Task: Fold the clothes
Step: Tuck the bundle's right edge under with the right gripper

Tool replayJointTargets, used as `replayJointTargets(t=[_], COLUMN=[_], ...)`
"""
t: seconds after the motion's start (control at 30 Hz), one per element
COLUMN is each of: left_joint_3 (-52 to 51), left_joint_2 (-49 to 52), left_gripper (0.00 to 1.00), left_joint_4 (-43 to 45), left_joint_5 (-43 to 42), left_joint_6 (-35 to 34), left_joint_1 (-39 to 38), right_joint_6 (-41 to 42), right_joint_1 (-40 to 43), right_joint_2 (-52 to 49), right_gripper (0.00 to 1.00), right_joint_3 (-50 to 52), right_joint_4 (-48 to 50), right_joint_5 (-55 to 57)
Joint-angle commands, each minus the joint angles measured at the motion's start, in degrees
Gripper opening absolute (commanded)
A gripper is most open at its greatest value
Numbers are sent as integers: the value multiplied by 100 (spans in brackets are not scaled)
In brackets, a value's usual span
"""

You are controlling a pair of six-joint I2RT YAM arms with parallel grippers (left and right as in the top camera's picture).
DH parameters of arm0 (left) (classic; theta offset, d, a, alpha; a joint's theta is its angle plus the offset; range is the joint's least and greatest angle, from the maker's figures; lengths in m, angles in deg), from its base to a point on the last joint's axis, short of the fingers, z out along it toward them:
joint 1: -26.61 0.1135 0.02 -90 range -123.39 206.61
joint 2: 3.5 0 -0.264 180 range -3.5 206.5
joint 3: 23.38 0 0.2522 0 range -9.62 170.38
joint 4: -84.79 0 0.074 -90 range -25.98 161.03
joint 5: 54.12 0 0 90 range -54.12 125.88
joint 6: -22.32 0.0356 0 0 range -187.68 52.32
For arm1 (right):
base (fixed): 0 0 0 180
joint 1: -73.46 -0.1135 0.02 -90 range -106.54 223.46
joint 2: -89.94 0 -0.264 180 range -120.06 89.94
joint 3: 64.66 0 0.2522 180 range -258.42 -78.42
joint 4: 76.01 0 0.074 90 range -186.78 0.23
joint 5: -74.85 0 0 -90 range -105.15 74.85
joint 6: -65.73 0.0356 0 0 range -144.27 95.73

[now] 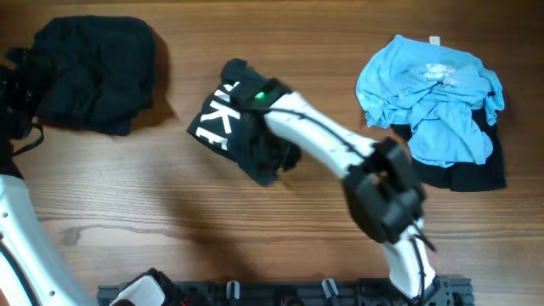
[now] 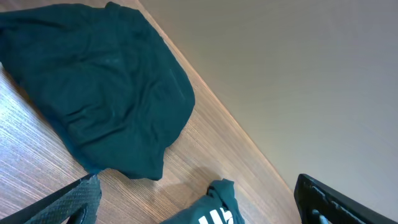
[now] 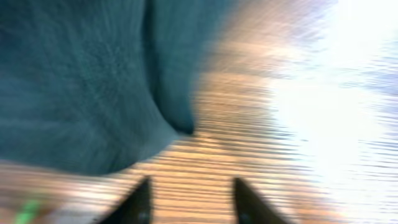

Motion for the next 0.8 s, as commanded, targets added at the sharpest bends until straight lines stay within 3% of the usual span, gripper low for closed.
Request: replayJointTargets(t=[0.0,0.03,0.13,0.2,0.37,0.53,0.77], left_joint_3=[59,59,59,59,59,59,59], left_joint_2=[15,15,35,85,243,306,306], left_gripper=[100,100,100,100,100,100,100], left_joint_4=[-4,-9,-28,-103,-203,-203,-203], left_joint_5=[57,57,55,52,52,55,52], left_joint_6=[118,118,116,116,114,116,116], left_joint_1=[28,28,28,26,11,11,11], right_joint_6=[-267,-474,-1161,-1318,-785,-566,-195], right_joint_1=[625,765,1106,1246,1261,1261,1191], right_joint_2=[1047,1187,1377,1274,616,31,-210], right_gripper=[93,98,99,90,48,45,46], right_joint_3=[-197,-195,-195,-181,-166,-101,-101], right_joint_4=[243,400,1091,1679,1980,1985,2704], right_joint_5=[31,-85,-452,-470,-470,-472,-472])
